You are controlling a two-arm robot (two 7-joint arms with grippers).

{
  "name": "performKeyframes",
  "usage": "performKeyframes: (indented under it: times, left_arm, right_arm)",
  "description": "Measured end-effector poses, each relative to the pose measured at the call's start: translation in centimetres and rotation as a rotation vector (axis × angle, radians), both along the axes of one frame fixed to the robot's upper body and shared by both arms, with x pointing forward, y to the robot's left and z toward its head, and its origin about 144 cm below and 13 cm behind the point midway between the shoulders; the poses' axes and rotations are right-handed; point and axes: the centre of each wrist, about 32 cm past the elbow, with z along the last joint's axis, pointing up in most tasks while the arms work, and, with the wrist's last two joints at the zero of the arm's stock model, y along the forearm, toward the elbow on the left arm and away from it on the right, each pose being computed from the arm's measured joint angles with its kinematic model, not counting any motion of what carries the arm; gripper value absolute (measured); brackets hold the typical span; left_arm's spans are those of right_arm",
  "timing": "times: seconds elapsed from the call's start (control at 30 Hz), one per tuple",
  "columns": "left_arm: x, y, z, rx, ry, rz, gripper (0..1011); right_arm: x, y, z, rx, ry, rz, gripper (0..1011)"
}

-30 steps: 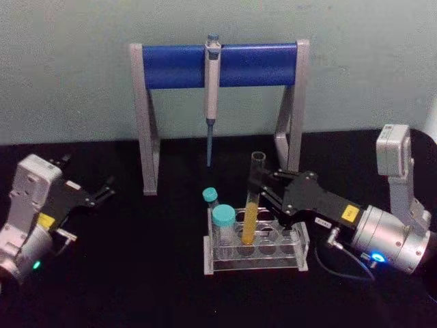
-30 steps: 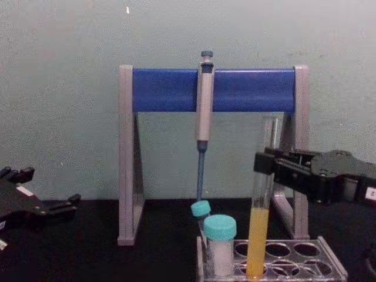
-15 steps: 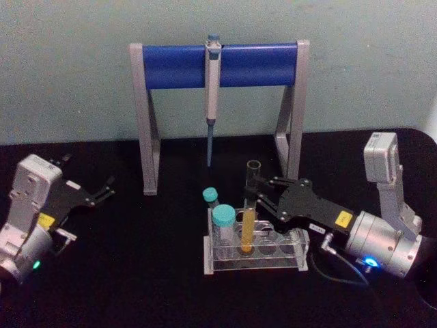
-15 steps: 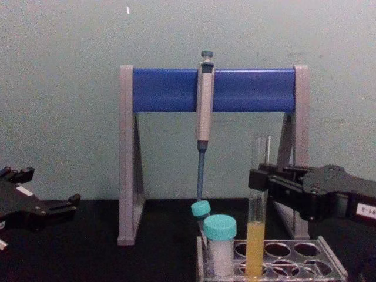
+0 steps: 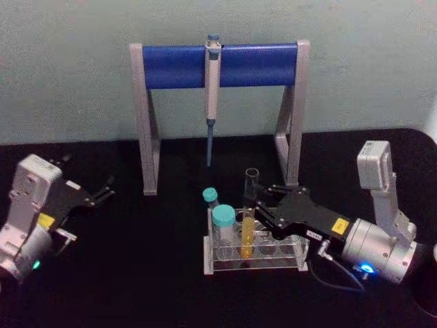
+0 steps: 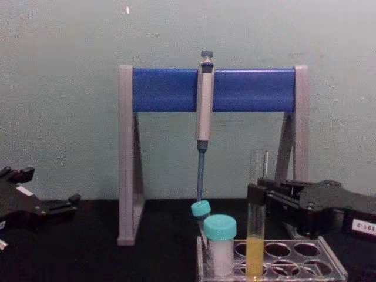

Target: Pick up the test tube from the test tube rack, shake it, then place it back into the test tube rack.

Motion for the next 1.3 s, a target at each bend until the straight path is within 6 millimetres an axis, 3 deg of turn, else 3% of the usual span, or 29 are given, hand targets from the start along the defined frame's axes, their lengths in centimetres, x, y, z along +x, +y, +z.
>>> performKeyframes:
  times: [1.3]
  left_arm:
    - [0.0, 0.0, 0.0, 0.0, 0.0, 0.0, 1001]
  right_arm:
    - [-0.05, 0.27, -0.71, -0.007, 0.029, -0.016, 228]
